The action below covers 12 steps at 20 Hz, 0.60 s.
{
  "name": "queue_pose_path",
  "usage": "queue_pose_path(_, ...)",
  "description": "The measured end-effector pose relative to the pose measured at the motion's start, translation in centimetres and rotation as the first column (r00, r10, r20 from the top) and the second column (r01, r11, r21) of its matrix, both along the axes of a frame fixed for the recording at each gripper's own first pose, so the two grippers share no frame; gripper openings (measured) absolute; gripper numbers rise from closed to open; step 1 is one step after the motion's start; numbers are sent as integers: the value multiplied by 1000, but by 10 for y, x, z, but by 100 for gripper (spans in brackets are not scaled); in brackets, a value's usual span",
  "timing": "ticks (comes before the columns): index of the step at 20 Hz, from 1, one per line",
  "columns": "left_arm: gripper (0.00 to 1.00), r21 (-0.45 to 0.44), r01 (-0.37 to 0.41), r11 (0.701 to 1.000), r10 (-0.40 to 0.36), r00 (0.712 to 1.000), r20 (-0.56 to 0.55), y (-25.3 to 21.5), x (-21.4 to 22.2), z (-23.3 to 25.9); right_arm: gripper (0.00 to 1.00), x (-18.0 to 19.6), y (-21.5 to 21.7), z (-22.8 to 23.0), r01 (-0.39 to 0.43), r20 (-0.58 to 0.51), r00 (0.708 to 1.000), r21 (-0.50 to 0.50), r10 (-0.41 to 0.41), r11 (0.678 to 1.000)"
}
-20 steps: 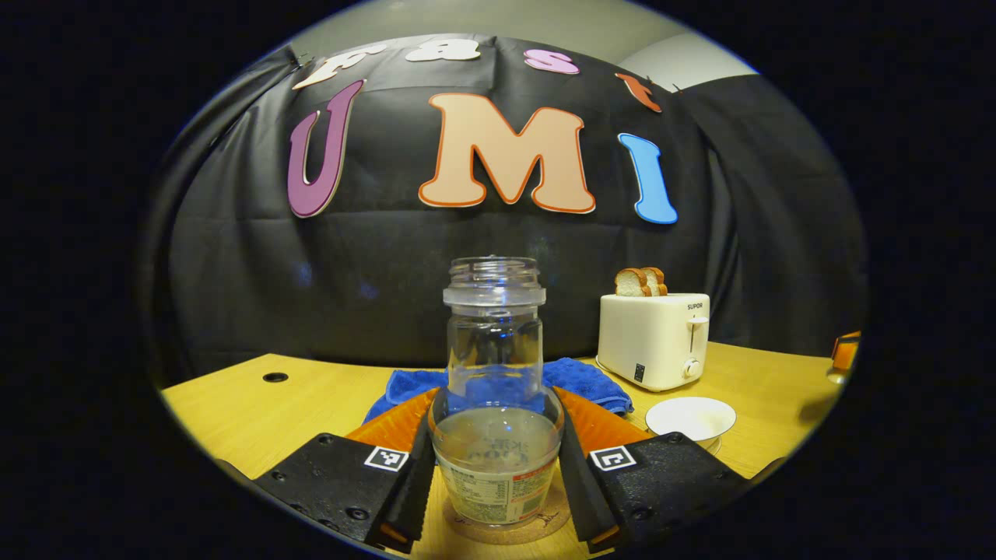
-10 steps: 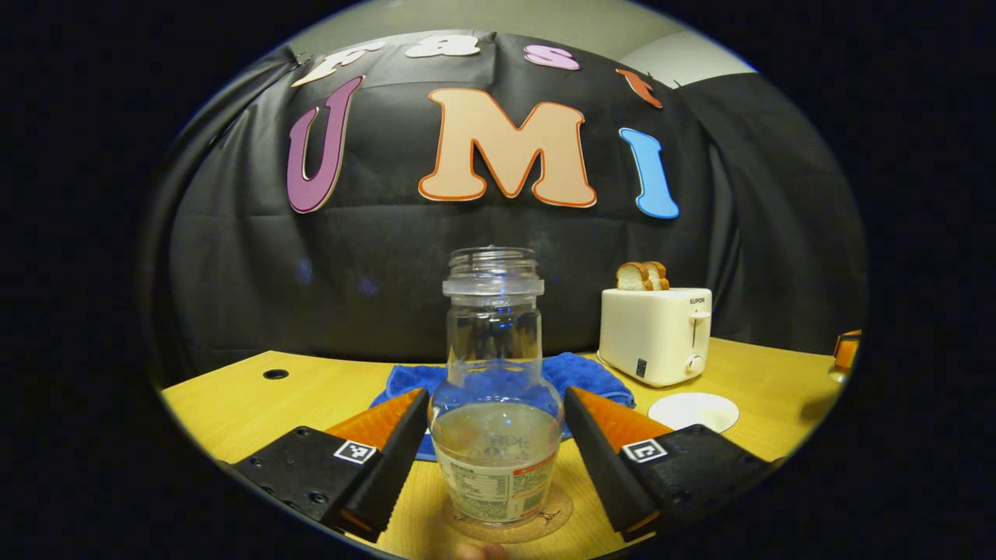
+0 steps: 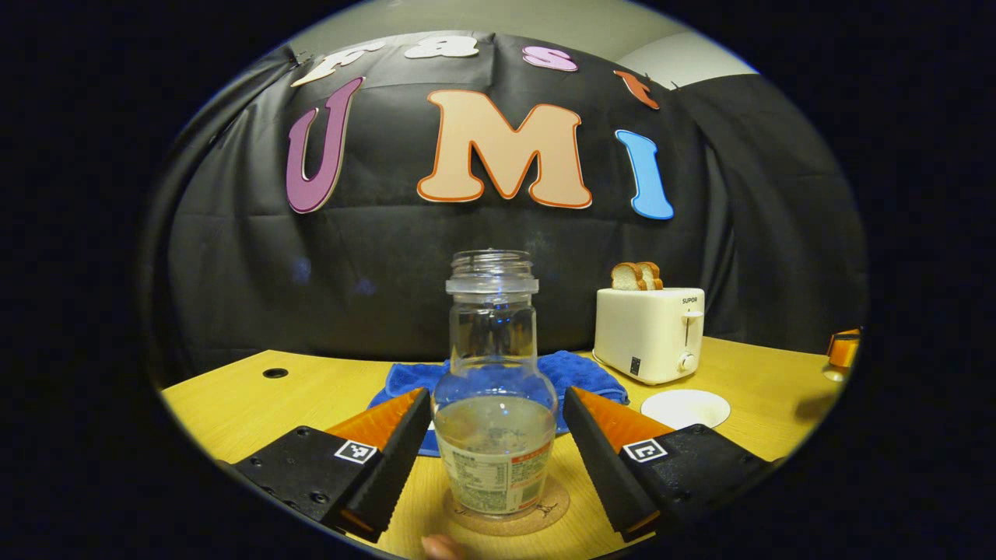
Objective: Open the teacup lid with one hand, grasp the water bottle and pour water into the teacup with the other hand; after pouring, place the water bottle on the coaster and then close the teacup lid.
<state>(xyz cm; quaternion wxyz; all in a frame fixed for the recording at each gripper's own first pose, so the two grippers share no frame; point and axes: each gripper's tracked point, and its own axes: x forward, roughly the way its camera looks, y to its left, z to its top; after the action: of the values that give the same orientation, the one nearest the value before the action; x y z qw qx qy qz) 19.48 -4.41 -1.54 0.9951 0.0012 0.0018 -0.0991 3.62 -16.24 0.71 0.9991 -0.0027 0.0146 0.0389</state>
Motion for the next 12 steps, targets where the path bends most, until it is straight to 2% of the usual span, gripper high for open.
queue_pose_path(7,98,1,5,1000,-5,1000,4,11,-33,6,26,-3,3,3,27,16,1000,1,-27,1000)
queue_pose_path(11,100,2,-5,1000,5,1000,-2,19,-57,5,26,12,36,2,-33,12,999,4,33,999)
queue_pose_path(12,98,3,-4,1000,4,1000,2,22,-65,7,26,18,45,2,-52,11,999,5,52,999)
